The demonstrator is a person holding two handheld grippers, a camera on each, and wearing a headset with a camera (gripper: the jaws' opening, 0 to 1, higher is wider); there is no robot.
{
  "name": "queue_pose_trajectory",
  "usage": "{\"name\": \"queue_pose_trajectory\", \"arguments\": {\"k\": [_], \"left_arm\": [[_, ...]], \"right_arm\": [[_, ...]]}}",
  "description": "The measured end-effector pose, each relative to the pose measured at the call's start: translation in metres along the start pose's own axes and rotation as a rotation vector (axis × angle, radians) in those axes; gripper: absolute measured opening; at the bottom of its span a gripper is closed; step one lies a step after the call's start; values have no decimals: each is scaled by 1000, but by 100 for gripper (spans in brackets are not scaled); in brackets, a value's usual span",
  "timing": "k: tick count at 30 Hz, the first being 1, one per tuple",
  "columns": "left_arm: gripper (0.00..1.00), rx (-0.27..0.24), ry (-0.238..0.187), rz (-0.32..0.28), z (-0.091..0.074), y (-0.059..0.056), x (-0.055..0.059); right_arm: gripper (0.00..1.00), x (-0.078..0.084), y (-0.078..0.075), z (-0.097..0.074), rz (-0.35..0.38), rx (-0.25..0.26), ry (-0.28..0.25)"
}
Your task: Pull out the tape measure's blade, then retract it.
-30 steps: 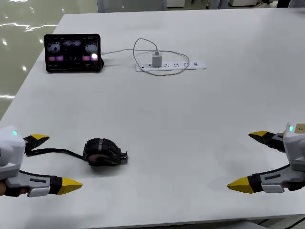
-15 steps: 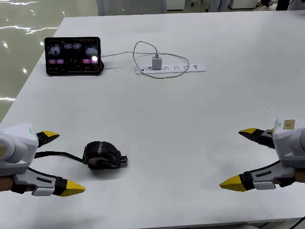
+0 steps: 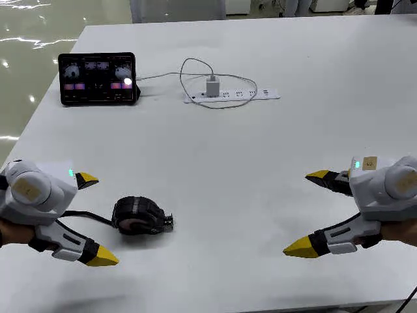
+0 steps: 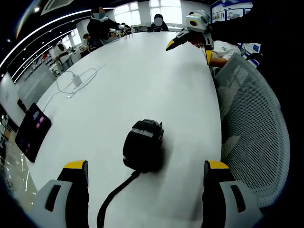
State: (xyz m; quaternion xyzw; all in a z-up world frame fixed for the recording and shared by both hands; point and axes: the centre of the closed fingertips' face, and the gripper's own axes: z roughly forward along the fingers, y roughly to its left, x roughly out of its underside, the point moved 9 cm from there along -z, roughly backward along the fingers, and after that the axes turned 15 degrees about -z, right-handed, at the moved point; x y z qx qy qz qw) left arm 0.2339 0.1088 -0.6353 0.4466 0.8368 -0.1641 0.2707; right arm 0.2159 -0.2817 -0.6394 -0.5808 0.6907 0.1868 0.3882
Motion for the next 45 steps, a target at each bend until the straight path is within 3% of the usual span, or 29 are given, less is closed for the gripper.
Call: {"name": "queue_pose_trajectory", "arguments": {"k": [16, 20, 27, 28, 30, 35, 39, 45], "left_arm": [[95, 82, 102, 138, 25, -1, -24], [88, 99, 121, 161, 33, -1, -26], [84, 115, 140, 171, 40, 0, -28], [83, 106, 142, 184, 41, 1, -28], [79, 117, 186, 248, 43, 5, -26], [67, 126, 210, 221, 48, 5, -25], [61, 127, 198, 206, 51, 4, -29], [52, 125, 208, 217, 58, 3, -33]], "right_arm": [[99, -18, -8, 34, -61, -72, -6], [99, -24, -8, 44, -56, -81, -19], [99, -31, -9, 59, -57, -95, -31], [99, -32, -7, 60, -59, -99, -31], [99, -33, -6, 65, -63, -108, -28], [99, -34, -4, 74, -67, -121, -20], [99, -37, -4, 82, -71, -134, -18], [99, -42, -3, 90, -80, -148, -18]]}}
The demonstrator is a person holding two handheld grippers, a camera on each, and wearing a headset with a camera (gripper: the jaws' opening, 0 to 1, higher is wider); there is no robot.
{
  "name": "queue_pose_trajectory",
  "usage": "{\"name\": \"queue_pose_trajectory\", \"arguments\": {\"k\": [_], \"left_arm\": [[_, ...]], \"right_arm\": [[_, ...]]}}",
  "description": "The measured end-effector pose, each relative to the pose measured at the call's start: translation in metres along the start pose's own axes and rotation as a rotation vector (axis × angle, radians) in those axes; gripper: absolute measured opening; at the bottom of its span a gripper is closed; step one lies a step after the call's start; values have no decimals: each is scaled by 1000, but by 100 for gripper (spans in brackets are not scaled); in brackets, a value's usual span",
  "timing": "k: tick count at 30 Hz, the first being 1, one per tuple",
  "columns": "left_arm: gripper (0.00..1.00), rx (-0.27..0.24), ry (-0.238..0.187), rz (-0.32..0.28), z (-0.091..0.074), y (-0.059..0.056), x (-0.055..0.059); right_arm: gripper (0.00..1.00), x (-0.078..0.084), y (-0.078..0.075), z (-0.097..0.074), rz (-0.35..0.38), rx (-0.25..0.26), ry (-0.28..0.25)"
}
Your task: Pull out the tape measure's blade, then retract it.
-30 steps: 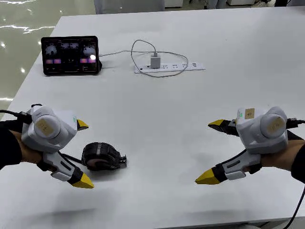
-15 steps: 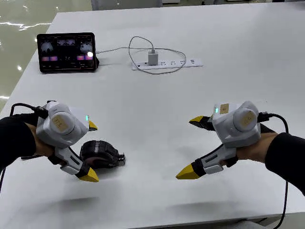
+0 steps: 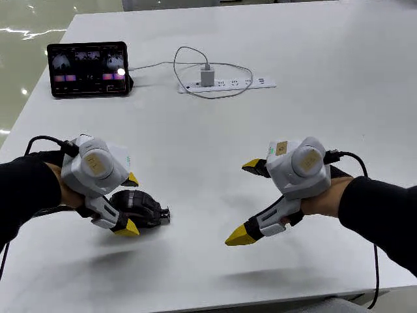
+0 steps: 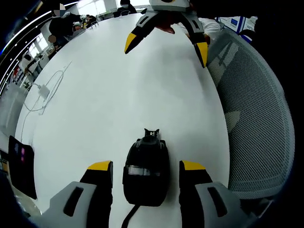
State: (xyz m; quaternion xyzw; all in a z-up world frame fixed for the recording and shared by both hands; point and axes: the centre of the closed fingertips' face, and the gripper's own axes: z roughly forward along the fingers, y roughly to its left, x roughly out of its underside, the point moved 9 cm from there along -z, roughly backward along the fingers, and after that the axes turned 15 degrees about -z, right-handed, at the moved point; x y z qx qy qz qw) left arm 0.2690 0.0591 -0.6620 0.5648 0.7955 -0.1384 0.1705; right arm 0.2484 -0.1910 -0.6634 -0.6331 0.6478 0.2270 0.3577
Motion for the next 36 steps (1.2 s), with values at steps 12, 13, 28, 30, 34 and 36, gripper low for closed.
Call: {"name": "queue_pose_trajectory", "arguments": {"k": [12, 13, 28, 30, 34, 36], "left_arm": [[33, 0, 33, 37, 8, 0, -1], [33, -2, 37, 35, 8, 0, -2], [32, -16, 55, 30, 9, -1, -3], [32, -18, 51, 30, 9, -1, -2], [32, -18, 43, 29, 9, 0, -1], [32, -15, 40, 31, 9, 0, -1]], "right_arm": [[99, -7, 2, 12, -4, -28, -1], [99, -7, 2, 13, -6, -29, -1], [99, -13, -12, 48, -48, -52, -6], [99, -18, -11, 56, -70, -69, -14], [99, -27, -9, 73, -98, -98, -2], [99, -30, -8, 80, -107, -113, 2]]}}
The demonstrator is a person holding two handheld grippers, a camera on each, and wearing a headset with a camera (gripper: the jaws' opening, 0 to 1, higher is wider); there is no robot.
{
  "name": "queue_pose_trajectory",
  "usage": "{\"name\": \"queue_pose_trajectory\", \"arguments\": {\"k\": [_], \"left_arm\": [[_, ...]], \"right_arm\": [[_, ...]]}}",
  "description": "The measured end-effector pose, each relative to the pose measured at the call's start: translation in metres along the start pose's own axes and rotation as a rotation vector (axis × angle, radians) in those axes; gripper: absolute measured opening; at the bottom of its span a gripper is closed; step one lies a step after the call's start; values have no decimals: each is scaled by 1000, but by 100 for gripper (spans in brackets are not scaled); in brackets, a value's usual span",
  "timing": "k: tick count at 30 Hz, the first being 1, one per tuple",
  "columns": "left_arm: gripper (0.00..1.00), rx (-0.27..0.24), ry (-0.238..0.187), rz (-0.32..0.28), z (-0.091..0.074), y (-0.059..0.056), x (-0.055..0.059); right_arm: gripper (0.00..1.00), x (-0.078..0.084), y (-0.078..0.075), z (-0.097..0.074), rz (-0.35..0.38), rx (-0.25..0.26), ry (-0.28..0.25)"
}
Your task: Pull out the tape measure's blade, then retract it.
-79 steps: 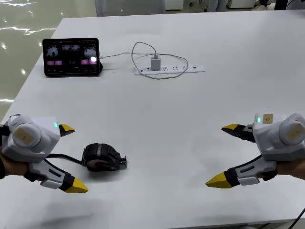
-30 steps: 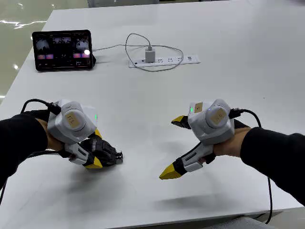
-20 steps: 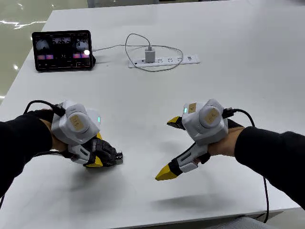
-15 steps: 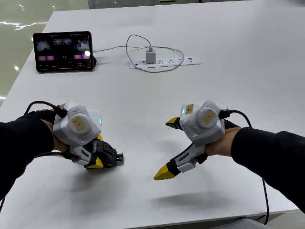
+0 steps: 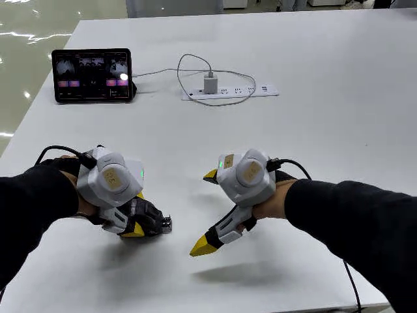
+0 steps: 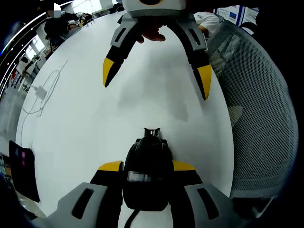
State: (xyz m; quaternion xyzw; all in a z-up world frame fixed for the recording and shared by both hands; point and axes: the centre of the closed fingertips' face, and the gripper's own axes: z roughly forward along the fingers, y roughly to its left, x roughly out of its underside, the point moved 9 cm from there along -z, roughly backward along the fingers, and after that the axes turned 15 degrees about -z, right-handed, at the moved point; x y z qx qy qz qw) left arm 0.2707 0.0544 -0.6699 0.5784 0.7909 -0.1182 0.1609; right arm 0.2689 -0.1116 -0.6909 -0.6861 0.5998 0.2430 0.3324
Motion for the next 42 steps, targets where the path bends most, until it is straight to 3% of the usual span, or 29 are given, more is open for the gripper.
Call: {"name": "queue_pose_trajectory", "arguments": {"k": [10, 12, 15, 21, 25, 35, 39, 42], "left_arm": [[32, 2, -15, -2, 1, 2, 2], [32, 1, -16, -3, 1, 2, 2], [32, 0, -20, -6, 1, 2, 3], [32, 3, -29, -9, 1, 4, 3], [32, 3, -36, -9, 1, 4, 4], [32, 7, -39, -9, 1, 3, 4], [32, 7, -38, -8, 1, 3, 4], [32, 6, -39, -4, 1, 3, 4]], "right_arm": [[97, -9, 1, 20, 13, -26, 12], [82, -10, 1, 20, -1, -36, 10], [83, -10, 0, 26, -38, -28, -5], [54, -12, -1, 32, -45, -59, -23], [35, -11, 0, 38, -35, -81, -1], [23, -13, 0, 49, -89, -84, 34], [13, -13, -2, 53, -117, -80, 52], [13, -15, -3, 56, -142, -88, 33]]}}
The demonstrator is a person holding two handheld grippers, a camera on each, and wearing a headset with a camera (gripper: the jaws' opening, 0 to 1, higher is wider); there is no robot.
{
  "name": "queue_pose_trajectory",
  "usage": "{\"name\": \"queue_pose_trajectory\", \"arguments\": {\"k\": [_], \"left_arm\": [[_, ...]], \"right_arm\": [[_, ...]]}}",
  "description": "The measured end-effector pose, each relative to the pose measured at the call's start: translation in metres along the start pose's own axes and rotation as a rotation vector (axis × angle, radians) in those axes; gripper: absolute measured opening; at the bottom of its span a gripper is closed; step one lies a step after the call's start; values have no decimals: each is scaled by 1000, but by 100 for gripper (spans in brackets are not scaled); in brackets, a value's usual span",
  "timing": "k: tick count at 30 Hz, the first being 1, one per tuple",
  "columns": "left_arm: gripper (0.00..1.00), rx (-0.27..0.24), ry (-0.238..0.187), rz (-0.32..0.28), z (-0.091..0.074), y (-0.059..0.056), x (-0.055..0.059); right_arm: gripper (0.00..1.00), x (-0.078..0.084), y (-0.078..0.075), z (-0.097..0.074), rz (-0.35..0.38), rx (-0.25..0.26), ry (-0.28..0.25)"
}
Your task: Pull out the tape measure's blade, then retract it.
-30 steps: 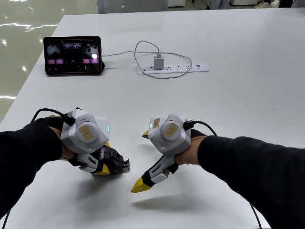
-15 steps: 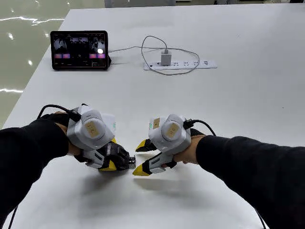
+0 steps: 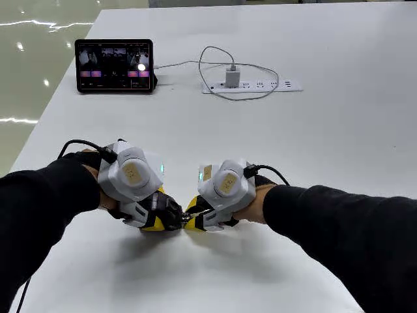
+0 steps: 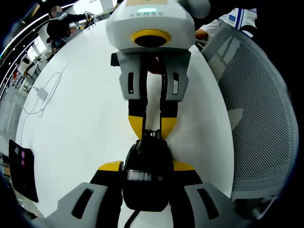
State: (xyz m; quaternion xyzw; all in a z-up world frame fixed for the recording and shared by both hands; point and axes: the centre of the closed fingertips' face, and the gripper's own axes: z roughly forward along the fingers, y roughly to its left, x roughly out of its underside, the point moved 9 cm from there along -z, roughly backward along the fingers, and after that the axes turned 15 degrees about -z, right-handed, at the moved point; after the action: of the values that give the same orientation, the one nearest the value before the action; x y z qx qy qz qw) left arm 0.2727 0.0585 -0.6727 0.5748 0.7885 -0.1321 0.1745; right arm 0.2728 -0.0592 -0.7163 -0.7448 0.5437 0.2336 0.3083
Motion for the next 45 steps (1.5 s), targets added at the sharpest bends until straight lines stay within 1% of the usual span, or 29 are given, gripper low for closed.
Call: {"name": "queue_pose_trajectory", "arguments": {"k": [1, 4, 12, 20, 23, 26, 31, 38, 45], "left_arm": [[32, 1, 0, 1, 0, 0, 0], [32, 5, -3, 1, 0, 0, 0], [32, 5, -6, -6, -1, 0, 1], [32, 5, -15, -13, -2, -2, 1], [32, 5, -21, -18, -2, -1, 1], [32, 4, -19, -19, -2, -1, 1], [32, 3, -20, -15, -2, -2, 1], [32, 0, -20, -17, -2, -1, 1], [32, -2, -20, -17, -2, -2, 0]], "right_arm": [[13, 1, 0, -1, -1, -7, 7], [11, 4, 0, -1, 6, -9, -9], [10, 5, 0, -1, 25, -6, -21], [9, 6, 1, -3, 47, -2, -18], [9, 9, 1, -7, 49, 1, -11], [9, 11, 1, -10, 53, 1, -6], [9, 12, 3, -10, 59, 4, -6], [9, 14, 2, -14, 66, -2, 3], [10, 16, 4, -18, 69, 4, 7]]}}
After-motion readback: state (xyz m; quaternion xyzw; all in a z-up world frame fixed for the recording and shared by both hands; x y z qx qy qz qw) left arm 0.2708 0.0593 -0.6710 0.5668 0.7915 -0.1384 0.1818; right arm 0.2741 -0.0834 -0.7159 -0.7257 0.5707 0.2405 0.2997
